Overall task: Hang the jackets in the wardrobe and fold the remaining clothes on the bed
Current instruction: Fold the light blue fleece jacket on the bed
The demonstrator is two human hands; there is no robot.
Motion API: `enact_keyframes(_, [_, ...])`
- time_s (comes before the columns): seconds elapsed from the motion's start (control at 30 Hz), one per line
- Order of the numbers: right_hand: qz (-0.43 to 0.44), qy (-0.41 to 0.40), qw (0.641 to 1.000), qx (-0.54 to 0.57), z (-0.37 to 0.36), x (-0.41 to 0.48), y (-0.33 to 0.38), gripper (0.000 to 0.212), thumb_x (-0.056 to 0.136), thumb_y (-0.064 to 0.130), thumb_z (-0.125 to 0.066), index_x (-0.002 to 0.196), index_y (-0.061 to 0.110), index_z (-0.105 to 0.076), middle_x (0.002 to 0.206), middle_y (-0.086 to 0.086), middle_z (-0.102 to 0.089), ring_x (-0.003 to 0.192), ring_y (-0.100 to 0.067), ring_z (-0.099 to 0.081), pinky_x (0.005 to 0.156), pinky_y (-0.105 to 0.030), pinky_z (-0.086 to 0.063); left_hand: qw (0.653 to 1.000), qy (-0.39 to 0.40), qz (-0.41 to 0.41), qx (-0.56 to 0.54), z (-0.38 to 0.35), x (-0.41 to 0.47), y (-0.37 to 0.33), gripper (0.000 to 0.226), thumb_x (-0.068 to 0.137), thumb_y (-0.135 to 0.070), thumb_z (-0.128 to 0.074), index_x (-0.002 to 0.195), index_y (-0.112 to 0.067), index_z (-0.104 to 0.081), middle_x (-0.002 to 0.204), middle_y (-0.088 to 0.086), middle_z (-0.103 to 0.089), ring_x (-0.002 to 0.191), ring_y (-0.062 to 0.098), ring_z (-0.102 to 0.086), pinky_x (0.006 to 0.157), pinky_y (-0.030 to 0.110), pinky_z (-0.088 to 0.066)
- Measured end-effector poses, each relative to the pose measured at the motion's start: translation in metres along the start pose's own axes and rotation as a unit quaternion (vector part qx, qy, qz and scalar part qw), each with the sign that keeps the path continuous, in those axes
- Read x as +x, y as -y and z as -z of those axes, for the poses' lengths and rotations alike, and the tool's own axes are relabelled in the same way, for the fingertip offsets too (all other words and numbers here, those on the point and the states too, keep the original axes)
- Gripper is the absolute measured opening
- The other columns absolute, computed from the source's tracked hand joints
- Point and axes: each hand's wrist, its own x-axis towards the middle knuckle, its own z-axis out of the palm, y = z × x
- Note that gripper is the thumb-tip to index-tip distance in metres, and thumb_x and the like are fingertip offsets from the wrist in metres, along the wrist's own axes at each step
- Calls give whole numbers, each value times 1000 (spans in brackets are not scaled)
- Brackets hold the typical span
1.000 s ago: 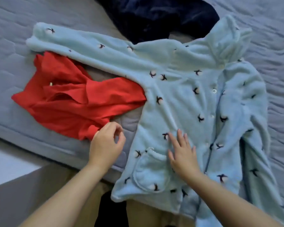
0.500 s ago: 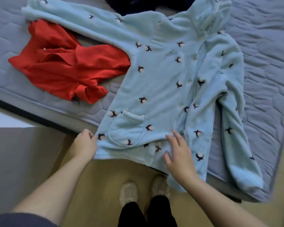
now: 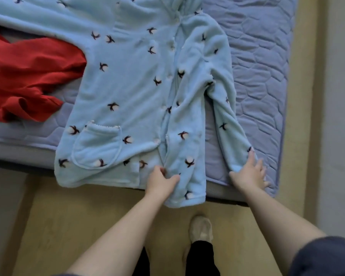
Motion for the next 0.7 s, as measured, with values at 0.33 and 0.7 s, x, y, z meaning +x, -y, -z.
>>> enact_keyframes(0.33, [138,-186,935,-270,77,79,-119,69,92,15,-45,149,37,-12,132,-12,-42,118,-30,-43,98,-46,-35,980,51,-178,75,-72,-59,-24,19,86,-25,-60,68,-21,-53,59,-8,-53,60,7,-48,59,24,-38])
enact_keyframes(0.7, [408,91,906,72,-8,24,-75,82,81,37,-63,150,29,-19,148,1,-35,134,-21,-35,103,-43,-37,967,-236,98,10,-83,-12,-4,63,80,-31,-72,129,-7,-42,132,16,-48,121,35,-47,101,45,-40])
